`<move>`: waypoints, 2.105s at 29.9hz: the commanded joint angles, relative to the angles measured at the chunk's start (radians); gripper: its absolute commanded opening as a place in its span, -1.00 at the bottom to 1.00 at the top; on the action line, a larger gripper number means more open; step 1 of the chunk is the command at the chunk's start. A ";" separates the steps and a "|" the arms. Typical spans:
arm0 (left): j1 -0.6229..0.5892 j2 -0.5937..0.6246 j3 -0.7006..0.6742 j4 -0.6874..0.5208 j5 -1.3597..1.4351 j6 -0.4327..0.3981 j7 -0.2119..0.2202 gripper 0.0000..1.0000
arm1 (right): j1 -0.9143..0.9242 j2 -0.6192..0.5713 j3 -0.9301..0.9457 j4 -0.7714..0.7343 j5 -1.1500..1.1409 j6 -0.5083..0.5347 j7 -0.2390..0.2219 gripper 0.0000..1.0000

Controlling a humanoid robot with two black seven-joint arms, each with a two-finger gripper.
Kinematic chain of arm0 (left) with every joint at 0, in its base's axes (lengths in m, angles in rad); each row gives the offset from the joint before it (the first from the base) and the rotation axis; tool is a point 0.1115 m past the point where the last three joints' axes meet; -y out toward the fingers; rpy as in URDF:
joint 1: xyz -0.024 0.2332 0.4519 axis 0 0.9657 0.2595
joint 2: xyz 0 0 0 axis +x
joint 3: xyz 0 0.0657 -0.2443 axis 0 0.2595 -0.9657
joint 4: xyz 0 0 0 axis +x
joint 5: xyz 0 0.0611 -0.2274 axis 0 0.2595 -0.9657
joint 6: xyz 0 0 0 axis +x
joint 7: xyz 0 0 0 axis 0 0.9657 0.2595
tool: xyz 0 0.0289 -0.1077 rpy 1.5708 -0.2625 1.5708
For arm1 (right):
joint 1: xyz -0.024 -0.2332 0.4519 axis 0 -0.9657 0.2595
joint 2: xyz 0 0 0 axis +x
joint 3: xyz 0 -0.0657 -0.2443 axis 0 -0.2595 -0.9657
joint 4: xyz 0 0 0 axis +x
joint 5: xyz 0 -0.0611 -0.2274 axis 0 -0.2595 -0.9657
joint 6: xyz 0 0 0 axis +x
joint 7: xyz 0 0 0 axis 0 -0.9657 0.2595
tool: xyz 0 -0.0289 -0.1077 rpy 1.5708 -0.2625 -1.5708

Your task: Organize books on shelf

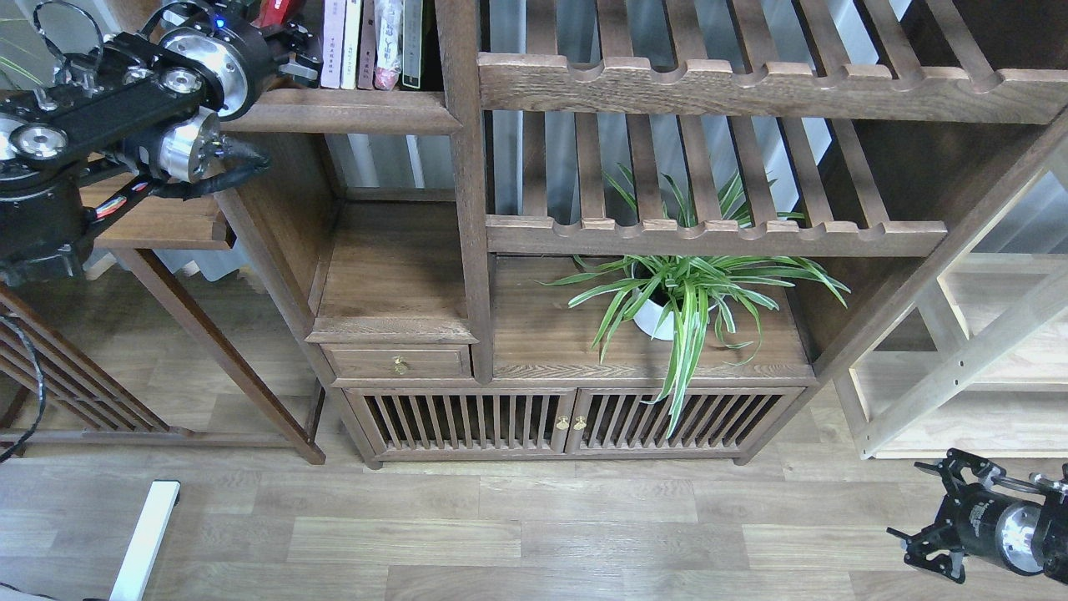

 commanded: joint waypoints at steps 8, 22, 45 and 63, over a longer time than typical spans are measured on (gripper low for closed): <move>-0.022 0.070 0.005 -0.090 -0.032 0.002 0.012 -0.13 | -0.001 0.000 -0.001 0.002 0.000 0.000 0.000 0.99; -0.023 0.177 0.026 -0.232 -0.046 0.002 0.018 -0.13 | -0.018 0.002 -0.003 0.005 0.000 -0.015 0.000 0.99; 0.008 0.451 0.112 -0.622 -0.078 -0.025 0.019 -0.09 | -0.042 -0.008 -0.001 0.005 0.000 -0.025 0.000 0.99; 0.308 0.534 0.138 -0.742 0.034 -0.111 -0.007 0.00 | -0.058 -0.006 0.000 -0.004 0.000 -0.032 0.000 0.99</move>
